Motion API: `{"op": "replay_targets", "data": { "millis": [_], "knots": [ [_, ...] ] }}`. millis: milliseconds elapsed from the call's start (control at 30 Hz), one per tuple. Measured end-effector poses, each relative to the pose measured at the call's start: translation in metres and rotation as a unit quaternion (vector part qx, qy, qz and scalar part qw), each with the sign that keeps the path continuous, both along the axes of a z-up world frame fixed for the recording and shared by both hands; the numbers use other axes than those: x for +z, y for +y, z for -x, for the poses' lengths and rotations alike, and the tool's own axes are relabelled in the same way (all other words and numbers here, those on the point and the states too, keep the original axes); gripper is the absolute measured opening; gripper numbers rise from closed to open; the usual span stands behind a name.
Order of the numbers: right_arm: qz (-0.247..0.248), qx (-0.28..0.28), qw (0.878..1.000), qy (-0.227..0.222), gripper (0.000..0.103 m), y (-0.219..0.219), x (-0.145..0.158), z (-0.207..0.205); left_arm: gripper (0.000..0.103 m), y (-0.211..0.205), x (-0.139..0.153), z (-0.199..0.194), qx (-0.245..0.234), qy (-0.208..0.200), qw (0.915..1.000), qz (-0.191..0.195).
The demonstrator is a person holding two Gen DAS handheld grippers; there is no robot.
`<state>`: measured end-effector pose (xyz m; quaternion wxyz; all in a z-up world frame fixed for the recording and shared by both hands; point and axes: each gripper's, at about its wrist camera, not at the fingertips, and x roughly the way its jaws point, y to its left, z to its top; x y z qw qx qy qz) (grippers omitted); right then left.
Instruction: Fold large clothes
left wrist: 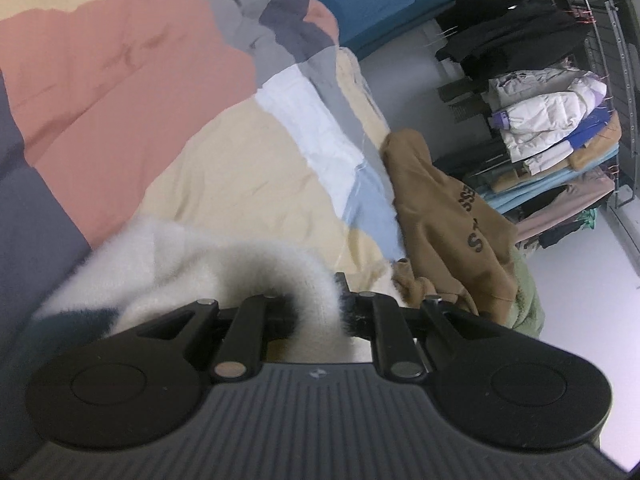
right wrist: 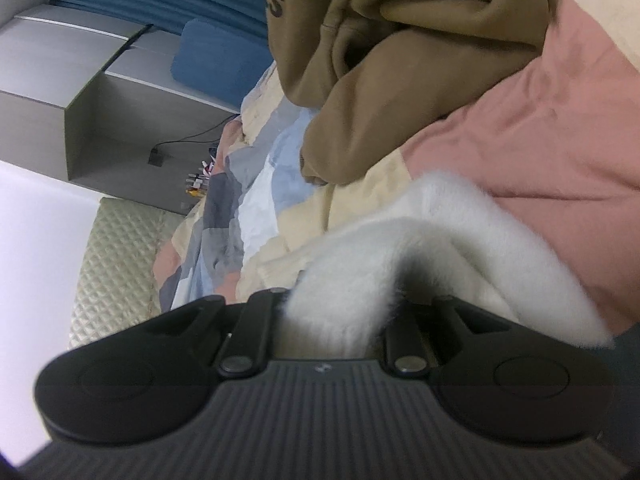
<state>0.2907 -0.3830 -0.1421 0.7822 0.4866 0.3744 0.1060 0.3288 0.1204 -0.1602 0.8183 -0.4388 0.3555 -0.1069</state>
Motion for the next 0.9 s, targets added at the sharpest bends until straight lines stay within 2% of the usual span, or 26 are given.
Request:
{"op": "replay_targets", "data": {
  "millis": [133,267,300,333,367,467,600,667,733,900],
  "knots": [
    [0.003,0.001,1.000,-0.003,0.022,0.001,0.001,0.001,0.016,-0.003,0.001,0.004,-0.002,-0.007,0.9999,-0.008],
    [0.011,-0.003,1.000,-0.012,0.024,0.005,0.005,0.009,0.022,-0.006,0.008,0.012,-0.015,-0.015,0.9994,-0.027],
    [0.016,0.000,1.000,-0.019,0.027,0.007,0.008,0.013,0.026,-0.006,0.010,0.013,-0.018,-0.013,0.9993,-0.029],
    [0.021,0.003,0.999,-0.025,0.030,0.009,0.011,0.015,0.043,-0.007,0.013,0.018,-0.022,-0.013,0.9991,-0.033],
    [0.023,0.007,0.999,-0.031,0.037,0.011,0.014,0.017,0.060,-0.007,0.017,0.023,-0.026,-0.011,0.9987,-0.042],
    [0.027,0.024,0.998,-0.051,0.068,0.016,0.026,0.027,0.066,-0.013,0.035,0.042,-0.041,-0.020,0.9953,-0.086],
    [0.037,0.050,0.994,-0.092,0.070,0.023,0.047,0.044,0.069,-0.020,0.054,0.065,-0.058,-0.046,0.9848,-0.157],
    [0.070,0.060,0.990,-0.109,0.070,0.028,0.058,0.055,0.071,-0.023,0.059,0.074,-0.058,-0.054,0.9778,-0.194],
    [0.118,0.068,0.983,-0.125,0.070,0.034,0.070,0.064,0.071,-0.025,0.061,0.080,-0.063,-0.056,0.9738,-0.211],
    [0.246,0.060,0.957,-0.145,0.070,0.046,0.089,0.079,0.072,-0.030,0.062,0.086,-0.066,-0.059,0.9583,-0.272]
  ]
}}
